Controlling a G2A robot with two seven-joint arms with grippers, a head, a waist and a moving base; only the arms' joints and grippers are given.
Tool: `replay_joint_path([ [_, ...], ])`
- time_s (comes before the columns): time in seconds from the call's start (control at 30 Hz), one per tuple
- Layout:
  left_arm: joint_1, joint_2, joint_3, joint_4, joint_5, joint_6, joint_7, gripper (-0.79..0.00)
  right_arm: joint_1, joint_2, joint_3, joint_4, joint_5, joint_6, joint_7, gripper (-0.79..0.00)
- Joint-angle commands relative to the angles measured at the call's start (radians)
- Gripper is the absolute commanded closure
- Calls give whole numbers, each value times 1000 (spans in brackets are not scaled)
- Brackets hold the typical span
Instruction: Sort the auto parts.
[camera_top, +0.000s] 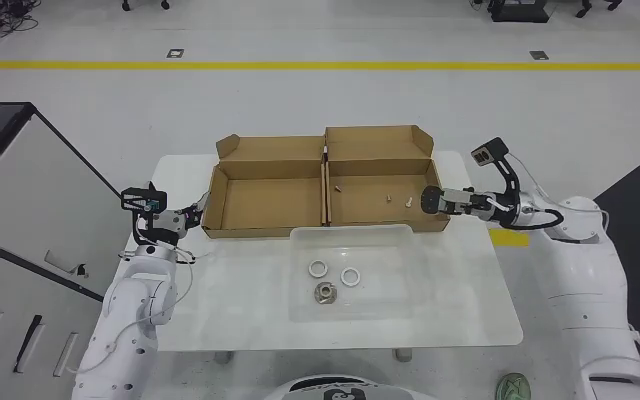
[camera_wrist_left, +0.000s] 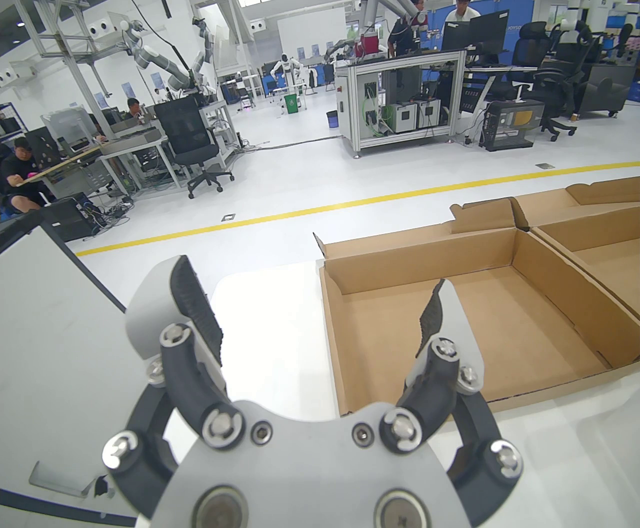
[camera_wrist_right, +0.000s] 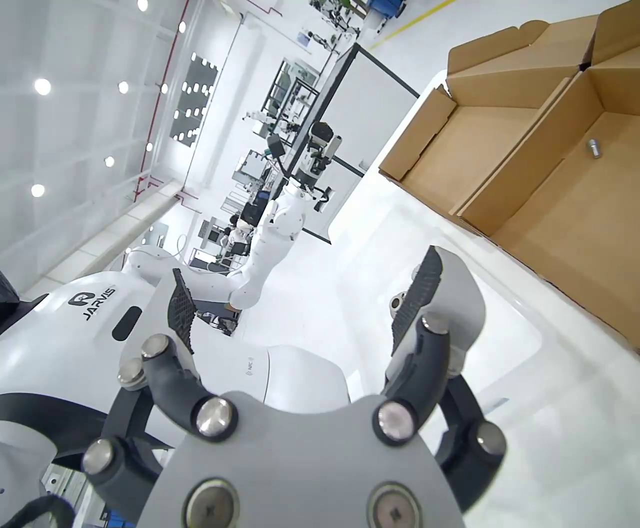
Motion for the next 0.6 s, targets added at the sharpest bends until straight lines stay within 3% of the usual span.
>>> replay_joint_path([
  [0.0, -5, 2, -9, -38, 7, -19, -22, -785, 0, 0, 0, 0, 0, 0, 0, -785],
  [0.3, -11, 15, -48, -282, -6, -196, -289, -785, 0, 0, 0, 0, 0, 0, 0, -785],
  [0.57, -100, 15, 55, -355, -59, -297, -462, -785, 0, 0, 0, 0, 0, 0, 0, -785],
])
